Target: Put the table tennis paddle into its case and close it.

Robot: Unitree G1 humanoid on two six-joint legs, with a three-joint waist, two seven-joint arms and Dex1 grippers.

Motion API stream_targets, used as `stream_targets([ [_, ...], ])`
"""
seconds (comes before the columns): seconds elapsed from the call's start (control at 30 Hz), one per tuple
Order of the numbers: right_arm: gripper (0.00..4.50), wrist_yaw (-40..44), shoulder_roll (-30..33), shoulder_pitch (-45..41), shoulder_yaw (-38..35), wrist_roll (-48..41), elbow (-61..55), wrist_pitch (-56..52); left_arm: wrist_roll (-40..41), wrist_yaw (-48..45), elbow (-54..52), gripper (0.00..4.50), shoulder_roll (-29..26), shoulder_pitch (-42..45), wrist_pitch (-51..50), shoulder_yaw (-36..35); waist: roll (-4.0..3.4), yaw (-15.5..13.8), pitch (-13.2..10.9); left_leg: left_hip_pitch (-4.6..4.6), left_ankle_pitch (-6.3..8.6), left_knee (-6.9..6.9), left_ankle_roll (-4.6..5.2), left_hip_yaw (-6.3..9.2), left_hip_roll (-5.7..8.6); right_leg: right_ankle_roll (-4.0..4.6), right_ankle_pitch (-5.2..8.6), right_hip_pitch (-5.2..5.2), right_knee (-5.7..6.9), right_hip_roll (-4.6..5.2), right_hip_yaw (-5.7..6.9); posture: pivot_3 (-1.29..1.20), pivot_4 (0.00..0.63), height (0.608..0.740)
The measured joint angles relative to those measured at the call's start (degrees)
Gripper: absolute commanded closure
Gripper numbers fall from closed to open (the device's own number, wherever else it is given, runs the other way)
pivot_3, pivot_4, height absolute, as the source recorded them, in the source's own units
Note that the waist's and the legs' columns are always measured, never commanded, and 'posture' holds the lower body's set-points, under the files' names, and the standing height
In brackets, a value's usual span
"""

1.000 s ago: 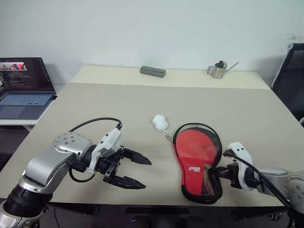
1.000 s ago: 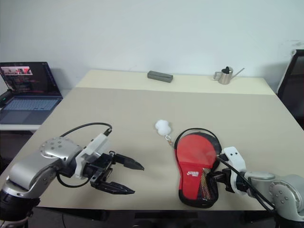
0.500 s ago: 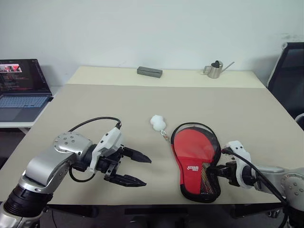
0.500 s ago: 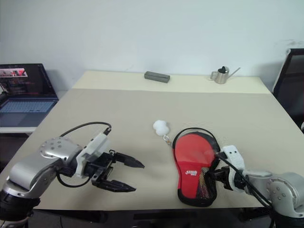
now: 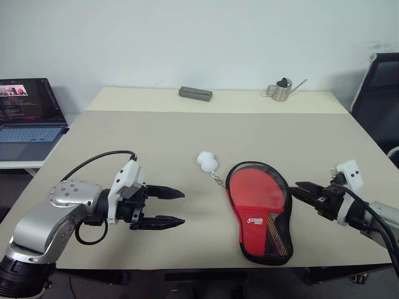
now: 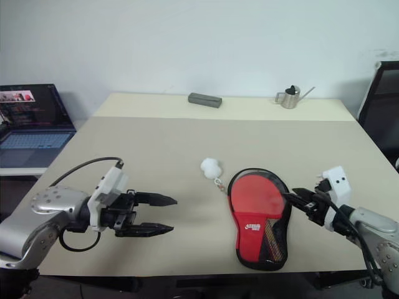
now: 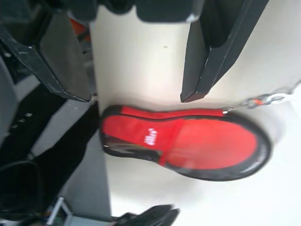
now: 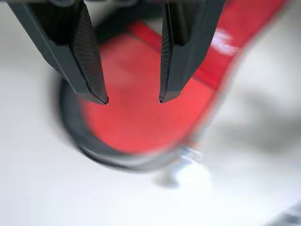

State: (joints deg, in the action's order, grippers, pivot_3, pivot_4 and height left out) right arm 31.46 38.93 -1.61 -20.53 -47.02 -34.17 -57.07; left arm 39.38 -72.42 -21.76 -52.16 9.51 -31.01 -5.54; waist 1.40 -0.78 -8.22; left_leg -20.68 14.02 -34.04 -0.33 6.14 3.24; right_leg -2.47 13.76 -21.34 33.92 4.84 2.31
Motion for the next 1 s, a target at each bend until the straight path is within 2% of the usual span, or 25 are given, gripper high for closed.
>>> stream_targets([
  [0.1, 2.04, 2.5, -0.8, -4.3, 4.1, 0.0, 0.0, 3.0, -0.2, 2.4, 1.0, 1.22, 0.9, 0.1, 0.1, -1.3, -0.02, 0.2, 0.0, 0.02, 0.00, 0.00, 0.00, 0.00, 0.00, 0.01, 0.00, -0.02, 0.00, 0.00, -0.02, 0.00, 0.150, 0.740],
  [0.3, 0.03, 10.8, -0.8, -10.3, 16.4, 8.6, 6.2, 14.8, -2.8, 13.4, 7.3, 1.22, 6.0, 3.1, 0.1, -3.6, 0.14, 0.1, 0.0, 0.19, 0.00, -0.01, -0.01, 0.08, 0.10, -0.06, -0.04, -0.08, 0.00, 0.04, 0.00, 0.00, 0.150, 0.740],
  [0.4, 0.03, 14.9, -0.7, -10.9, 19.9, 11.0, 9.6, 18.6, -3.8, 18.0, 8.5, 1.22, 7.2, 4.4, -0.1, -4.2, 0.27, -0.2, 0.0, 0.11, 0.02, 0.00, -0.04, 0.08, 0.14, -0.34, -0.20, -0.06, -0.03, 0.06, -0.01, 0.00, 0.150, 0.740],
  [0.6, 0.03, 21.1, -0.2, -11.4, 23.4, 15.9, 17.4, 24.5, -4.4, 19.1, 9.3, 1.22, 5.7, 4.4, -1.2, -5.3, 0.26, -0.2, 0.0, 0.16, 0.03, 0.00, -0.07, 0.06, 0.12, -0.26, -0.16, -0.04, 0.05, 0.06, -0.03, 0.00, 0.150, 0.740],
  [0.63, 0.03, 21.5, -0.2, -11.8, 23.8, 16.9, 19.2, 25.5, -4.7, 19.0, 9.9, 1.22, 5.3, 4.4, -1.1, -5.3, 0.24, -0.2, 0.0, 0.18, 0.03, 0.00, -0.07, 0.05, 0.11, -0.03, -0.03, -0.05, 0.05, 0.06, -0.04, 0.00, 0.150, 0.740],
  [0.77, 0.03, 22.3, -1.9, -13.8, 25.2, 21.4, 24.9, 30.7, -8.4, 19.3, 14.2, 1.22, 4.9, 6.5, 0.2, -4.4, 0.25, -0.2, 0.0, 0.23, 0.01, -0.01, -0.08, 0.05, 0.11, -0.03, -0.03, -0.04, 0.12, 0.06, -0.04, 0.00, 0.150, 0.740],
  [1.0, 0.03, 21.1, -6.0, -15.0, 27.7, 28.8, 31.0, 39.9, -11.3, 20.5, 15.6, 1.22, 9.2, 8.4, 1.2, -0.4, 0.46, -0.2, 0.2, 0.17, 0.02, 0.00, -0.11, 0.05, 0.15, -0.33, -0.22, -0.06, 0.09, 0.06, -0.08, 0.00, 0.150, 0.740],
])
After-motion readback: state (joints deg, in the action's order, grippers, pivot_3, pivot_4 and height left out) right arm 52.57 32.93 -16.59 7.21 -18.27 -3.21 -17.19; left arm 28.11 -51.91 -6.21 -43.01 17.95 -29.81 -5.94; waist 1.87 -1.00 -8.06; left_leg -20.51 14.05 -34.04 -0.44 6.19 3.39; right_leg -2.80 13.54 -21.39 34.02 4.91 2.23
